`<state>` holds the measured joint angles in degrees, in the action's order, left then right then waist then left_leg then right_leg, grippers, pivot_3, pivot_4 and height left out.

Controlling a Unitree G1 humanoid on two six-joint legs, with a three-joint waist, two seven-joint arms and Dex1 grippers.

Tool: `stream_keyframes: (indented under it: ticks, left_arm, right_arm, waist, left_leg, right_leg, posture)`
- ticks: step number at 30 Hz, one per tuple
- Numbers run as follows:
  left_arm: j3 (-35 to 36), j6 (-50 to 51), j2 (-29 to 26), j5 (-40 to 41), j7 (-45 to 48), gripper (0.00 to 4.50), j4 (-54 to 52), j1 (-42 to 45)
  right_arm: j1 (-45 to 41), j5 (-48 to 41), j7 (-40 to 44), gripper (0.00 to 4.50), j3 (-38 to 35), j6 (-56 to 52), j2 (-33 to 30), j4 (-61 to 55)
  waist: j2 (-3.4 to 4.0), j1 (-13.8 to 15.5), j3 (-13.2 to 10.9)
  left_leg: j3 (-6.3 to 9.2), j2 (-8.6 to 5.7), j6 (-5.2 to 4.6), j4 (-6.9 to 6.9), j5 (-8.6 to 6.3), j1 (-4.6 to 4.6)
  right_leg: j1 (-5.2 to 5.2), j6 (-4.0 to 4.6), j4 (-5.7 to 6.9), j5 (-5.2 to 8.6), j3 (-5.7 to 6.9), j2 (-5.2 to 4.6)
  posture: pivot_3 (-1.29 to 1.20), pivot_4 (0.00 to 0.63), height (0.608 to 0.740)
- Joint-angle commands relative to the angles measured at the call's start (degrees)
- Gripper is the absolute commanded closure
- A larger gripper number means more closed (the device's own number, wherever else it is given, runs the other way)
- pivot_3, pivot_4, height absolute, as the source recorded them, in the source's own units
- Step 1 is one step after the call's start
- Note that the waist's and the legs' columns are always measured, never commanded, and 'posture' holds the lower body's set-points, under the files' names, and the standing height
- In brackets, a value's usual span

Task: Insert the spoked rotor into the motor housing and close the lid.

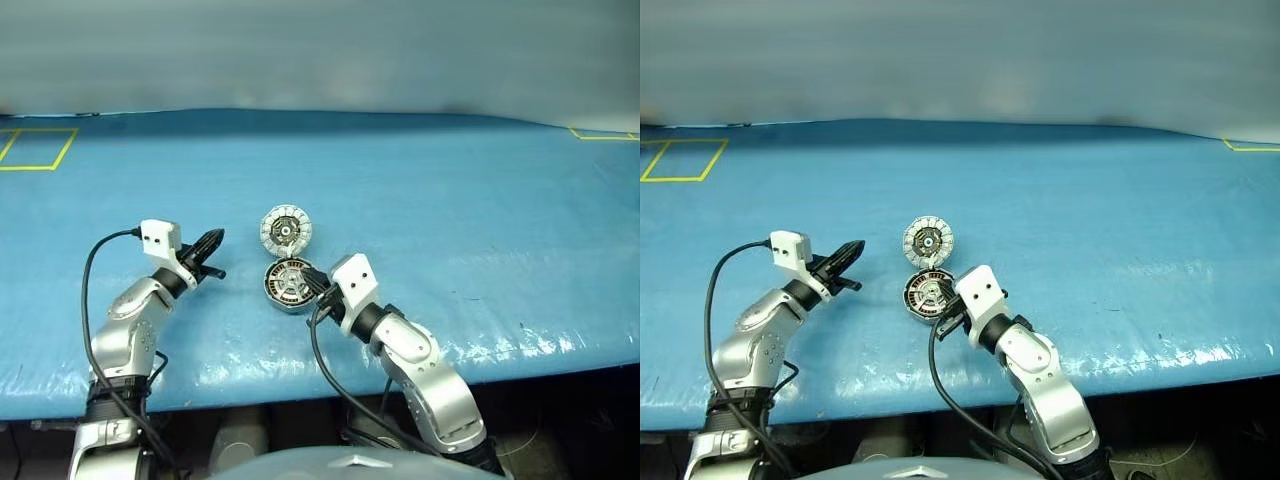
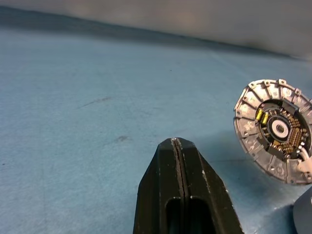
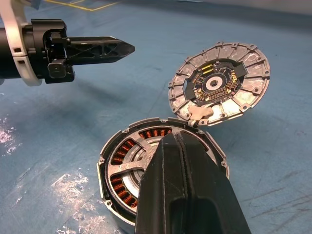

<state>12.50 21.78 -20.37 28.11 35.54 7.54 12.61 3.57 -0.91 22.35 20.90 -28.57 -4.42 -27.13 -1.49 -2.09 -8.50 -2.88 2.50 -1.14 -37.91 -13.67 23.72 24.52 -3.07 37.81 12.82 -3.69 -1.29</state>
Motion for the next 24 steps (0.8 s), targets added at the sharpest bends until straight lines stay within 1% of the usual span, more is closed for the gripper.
stream_keyframes:
  ticks: [1,6,10,14,20,24]
  left_arm:
    - [0.1,5.8,-1.2,3.9,5.3,4.50,5.3,5.2]
    - [-1.0,10.5,-2.0,3.5,8.6,4.50,14.7,13.1]
    - [-0.4,14.6,-1.7,3.9,10.1,4.50,23.3,19.5]
    - [-2.6,11.9,-1.2,-0.1,10.7,4.50,31.2,24.1]
    - [-3.8,7.5,-0.4,-3.9,13.6,4.50,41.7,30.6]
    - [-5.0,5.2,0.0,-5.6,19.8,4.50,46.5,33.5]
  right_arm:
    - [0.7,-2.7,0.9,4.49,0.9,1.3,-0.1,-1.7]
    - [1.8,-4.6,1.5,4.49,1.8,0.6,-1.1,-2.4]
    - [2.3,-5.3,0.7,4.49,2.0,0.7,-1.3,-2.7]
    - [2.8,-6.2,-0.1,4.49,1.9,0.4,-1.2,-3.6]
    - [3.3,-8.1,-0.2,4.49,1.8,-1.4,-1.9,-4.8]
    - [4.1,-8.2,-0.7,4.49,2.2,-1.9,-2.4,-5.5]
  waist:
    - [0.00,0.0,0.0]
    - [-0.06,0.0,0.0]
    - [-0.08,0.0,0.0]
    - [-0.09,-0.1,0.0]
    - [-0.13,0.1,0.0]
    - [-0.16,0.1,0.0]
  left_leg:
    - [0.00,0.01,0.00,-0.02,0.00,0.00]
    - [0.03,0.00,0.00,-0.06,0.00,0.01]
    - [0.04,0.00,0.00,-0.07,0.00,0.04]
    - [0.05,-0.01,0.00,-0.06,0.00,0.06]
    - [0.10,-0.02,0.00,-0.06,0.00,0.14]
    - [0.10,-0.03,0.00,-0.09,0.00,0.16]
  right_leg:
    - [-0.01,-0.01,0.00,0.00,0.00,0.02]
    - [-0.04,-0.03,-0.01,0.00,0.01,0.04]
    - [-0.04,-0.06,-0.01,-0.01,0.00,0.06]
    - [-0.03,-0.08,-0.01,-0.03,0.00,0.09]
    - [-0.01,-0.10,-0.02,-0.06,0.01,0.12]
    - [-0.01,-0.10,-0.03,-0.06,0.01,0.12]
  posture:
    - [0.00,0.150,0.740]
    - [0.00,0.150,0.740]
    - [0.00,0.150,0.740]
    - [0.00,0.150,0.740]
    - [0.00,0.150,0.740]
    - [0.00,0.150,0.740]
